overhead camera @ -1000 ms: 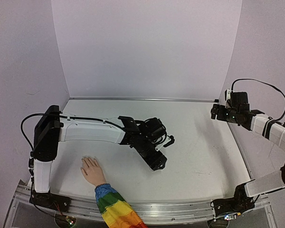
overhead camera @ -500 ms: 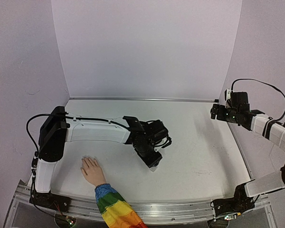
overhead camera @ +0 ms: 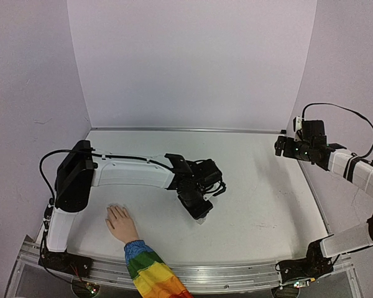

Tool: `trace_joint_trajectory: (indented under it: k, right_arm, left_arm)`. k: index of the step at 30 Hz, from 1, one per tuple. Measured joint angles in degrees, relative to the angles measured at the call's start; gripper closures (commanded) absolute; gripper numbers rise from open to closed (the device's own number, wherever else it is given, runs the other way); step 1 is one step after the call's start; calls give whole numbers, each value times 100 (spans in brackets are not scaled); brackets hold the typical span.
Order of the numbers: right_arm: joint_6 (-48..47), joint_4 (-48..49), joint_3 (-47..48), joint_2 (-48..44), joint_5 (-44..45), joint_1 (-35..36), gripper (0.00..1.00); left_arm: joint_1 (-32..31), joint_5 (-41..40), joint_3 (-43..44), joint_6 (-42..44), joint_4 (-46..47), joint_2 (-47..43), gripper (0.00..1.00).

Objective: Paint the nails

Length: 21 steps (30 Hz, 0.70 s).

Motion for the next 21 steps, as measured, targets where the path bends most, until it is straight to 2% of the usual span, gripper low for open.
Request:
trace_joint_trajectory:
  k: [5, 8, 15, 21]
  right_arm:
    - [-2, -2, 0, 11, -76, 0, 2]
    - [-22, 0, 2, 42, -254, 0, 2]
    - [-155, 28, 136, 350, -1322, 20, 2]
    - [-297, 278, 214, 586, -2420, 459, 2]
  left_arm:
    - [0, 0, 0, 68, -44, 39, 95]
    - [0, -7, 0, 79, -39, 39, 100]
    - [151, 153, -2, 118, -63, -101, 100]
    - [938, 914, -28, 190, -120, -962, 100]
